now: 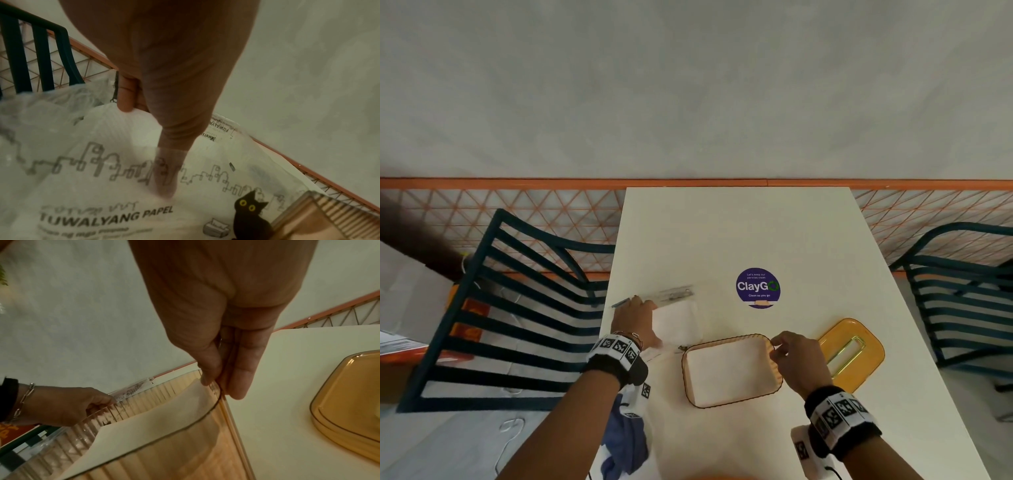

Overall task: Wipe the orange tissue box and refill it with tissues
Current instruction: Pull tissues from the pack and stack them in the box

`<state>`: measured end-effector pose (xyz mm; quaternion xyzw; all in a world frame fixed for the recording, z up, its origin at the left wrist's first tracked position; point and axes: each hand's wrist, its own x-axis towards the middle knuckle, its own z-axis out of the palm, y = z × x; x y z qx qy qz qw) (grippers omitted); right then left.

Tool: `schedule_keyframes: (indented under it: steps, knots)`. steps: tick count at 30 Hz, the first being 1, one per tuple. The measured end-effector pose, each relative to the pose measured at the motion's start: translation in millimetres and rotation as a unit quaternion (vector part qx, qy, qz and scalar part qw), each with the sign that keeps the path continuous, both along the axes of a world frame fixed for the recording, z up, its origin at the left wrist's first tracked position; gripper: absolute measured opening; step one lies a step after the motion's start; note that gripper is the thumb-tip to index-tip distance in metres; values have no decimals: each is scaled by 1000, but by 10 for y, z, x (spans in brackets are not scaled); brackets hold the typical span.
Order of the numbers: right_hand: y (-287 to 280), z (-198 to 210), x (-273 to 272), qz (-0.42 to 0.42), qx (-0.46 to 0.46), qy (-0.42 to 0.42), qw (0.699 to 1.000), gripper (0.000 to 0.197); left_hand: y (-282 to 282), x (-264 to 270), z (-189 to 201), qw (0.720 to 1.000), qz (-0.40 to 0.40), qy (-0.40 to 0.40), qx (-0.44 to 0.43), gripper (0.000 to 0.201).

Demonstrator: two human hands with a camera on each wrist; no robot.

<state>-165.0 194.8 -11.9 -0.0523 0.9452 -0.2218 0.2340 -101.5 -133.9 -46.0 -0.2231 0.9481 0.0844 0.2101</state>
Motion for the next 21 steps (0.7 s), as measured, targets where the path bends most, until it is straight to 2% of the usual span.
schedule_keyframes:
  steps: [7, 13, 18, 21]
  knots:
    - [-6, 41, 12, -5, -3, 0, 1000, 28, 21, -23, -4, 999, -13, -41, -28, 99]
    - [-8, 31, 21, -7, 7, 2, 1000, 29, 32, -43, 33, 999, -7, -24, -31, 92]
    - [-14, 55, 22, -3, 19, 2, 1000, 30, 38, -16, 43, 999, 34, -7, 22, 76]
    - [-10, 70, 2, 6, 27, 4, 1000, 28, 59, 13, 54, 995, 61, -10, 83, 75]
